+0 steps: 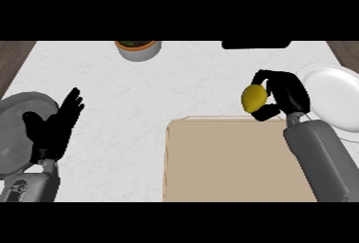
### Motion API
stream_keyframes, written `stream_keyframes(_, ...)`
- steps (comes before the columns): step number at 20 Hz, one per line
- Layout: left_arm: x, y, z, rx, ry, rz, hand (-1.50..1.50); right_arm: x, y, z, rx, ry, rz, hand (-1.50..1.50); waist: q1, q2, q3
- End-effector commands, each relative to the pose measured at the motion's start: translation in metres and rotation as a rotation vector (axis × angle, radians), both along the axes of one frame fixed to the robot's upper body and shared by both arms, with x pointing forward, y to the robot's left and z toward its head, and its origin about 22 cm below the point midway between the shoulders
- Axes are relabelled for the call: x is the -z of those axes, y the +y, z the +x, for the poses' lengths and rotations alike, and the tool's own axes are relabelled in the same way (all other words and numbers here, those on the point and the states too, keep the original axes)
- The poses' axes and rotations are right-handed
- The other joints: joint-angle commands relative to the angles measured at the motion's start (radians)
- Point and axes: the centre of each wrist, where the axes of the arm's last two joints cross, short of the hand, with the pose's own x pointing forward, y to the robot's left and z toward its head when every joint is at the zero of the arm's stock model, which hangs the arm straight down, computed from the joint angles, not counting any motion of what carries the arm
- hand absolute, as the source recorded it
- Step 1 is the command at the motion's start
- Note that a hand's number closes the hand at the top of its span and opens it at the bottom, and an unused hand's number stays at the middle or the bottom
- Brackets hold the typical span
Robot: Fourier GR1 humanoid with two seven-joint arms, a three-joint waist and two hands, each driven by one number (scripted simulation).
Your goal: Pick the lemon from the tray and place it in the plate
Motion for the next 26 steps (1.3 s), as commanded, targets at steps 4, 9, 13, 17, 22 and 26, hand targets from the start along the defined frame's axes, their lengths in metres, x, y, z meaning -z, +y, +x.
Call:
stream_keyframes(4,-0.008,-0.001,0.018,0.005,-0.017,-0.007,0.00,-0.033,0.008,0.008,0.397,-0.353,0.016,1.50,0.006,0.007,0.000)
stream_keyframes(9,-0.004,-0.005,0.009,0.018,-0.003,0.000,0.00,-0.066,-0.030,0.003,0.545,-0.382,0.117,1.50,0.017,0.004,0.001)
stream_keyframes(13,-0.003,0.003,0.012,0.020,-0.007,-0.003,0.00,-0.054,-0.077,-0.001,0.626,-0.368,0.168,1.50,0.023,0.007,0.002)
stream_keyframes(17,-0.005,-0.003,0.007,0.040,-0.021,0.012,0.00,-0.039,-0.112,0.005,0.706,-0.360,0.159,1.50,0.032,0.009,0.002)
stream_keyframes(22,0.005,-0.013,0.003,0.029,-0.017,0.002,0.00,-0.013,-0.152,-0.012,0.732,-0.322,0.142,1.50,0.031,0.009,0.002)
stream_keyframes(26,-0.007,-0.014,0.016,0.048,-0.020,0.010,0.00,-0.005,-0.200,-0.020,0.756,-0.252,0.076,1.50,0.038,0.014,0.003)
